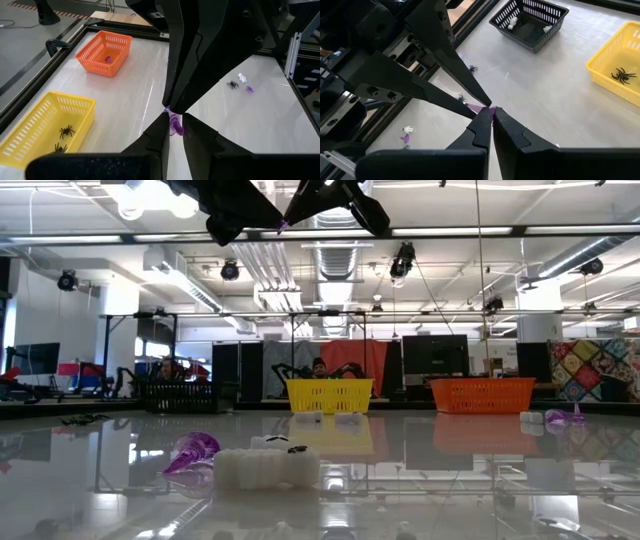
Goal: Sort Halloween decoration
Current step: Put the purple witch hat toy into the orange basket
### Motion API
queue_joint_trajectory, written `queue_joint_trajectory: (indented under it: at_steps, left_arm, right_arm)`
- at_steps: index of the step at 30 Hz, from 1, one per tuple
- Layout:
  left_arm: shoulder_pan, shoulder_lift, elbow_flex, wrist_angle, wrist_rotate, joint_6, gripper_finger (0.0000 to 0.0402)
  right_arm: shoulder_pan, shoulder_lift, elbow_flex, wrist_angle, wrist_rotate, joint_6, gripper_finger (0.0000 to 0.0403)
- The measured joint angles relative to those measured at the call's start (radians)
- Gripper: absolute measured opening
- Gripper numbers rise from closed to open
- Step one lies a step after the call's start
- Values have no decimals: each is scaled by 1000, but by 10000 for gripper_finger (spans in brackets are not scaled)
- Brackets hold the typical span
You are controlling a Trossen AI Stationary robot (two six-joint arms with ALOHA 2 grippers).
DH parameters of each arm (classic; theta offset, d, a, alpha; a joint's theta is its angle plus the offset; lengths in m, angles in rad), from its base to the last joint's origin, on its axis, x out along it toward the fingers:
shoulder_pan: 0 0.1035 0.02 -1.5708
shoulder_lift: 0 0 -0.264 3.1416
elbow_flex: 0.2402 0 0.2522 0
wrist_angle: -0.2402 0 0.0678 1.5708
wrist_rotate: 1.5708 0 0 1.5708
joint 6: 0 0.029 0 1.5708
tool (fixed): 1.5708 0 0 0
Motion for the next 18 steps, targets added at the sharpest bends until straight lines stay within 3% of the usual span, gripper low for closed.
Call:
queue_joint_trajectory:
  at_steps: [5,12,18]
  left_arm:
    - [1,0,0,-2,-3,17,5]
    - [1,0,-1,-6,-5,26,1]
    - [1,-2,-2,-5,-5,24,1]
  right_arm:
    - [0,-4,0,0,0,-2,8]
    - [0,-23,1,5,0,-26,8]
    - [0,-26,1,5,-90,-77,10]
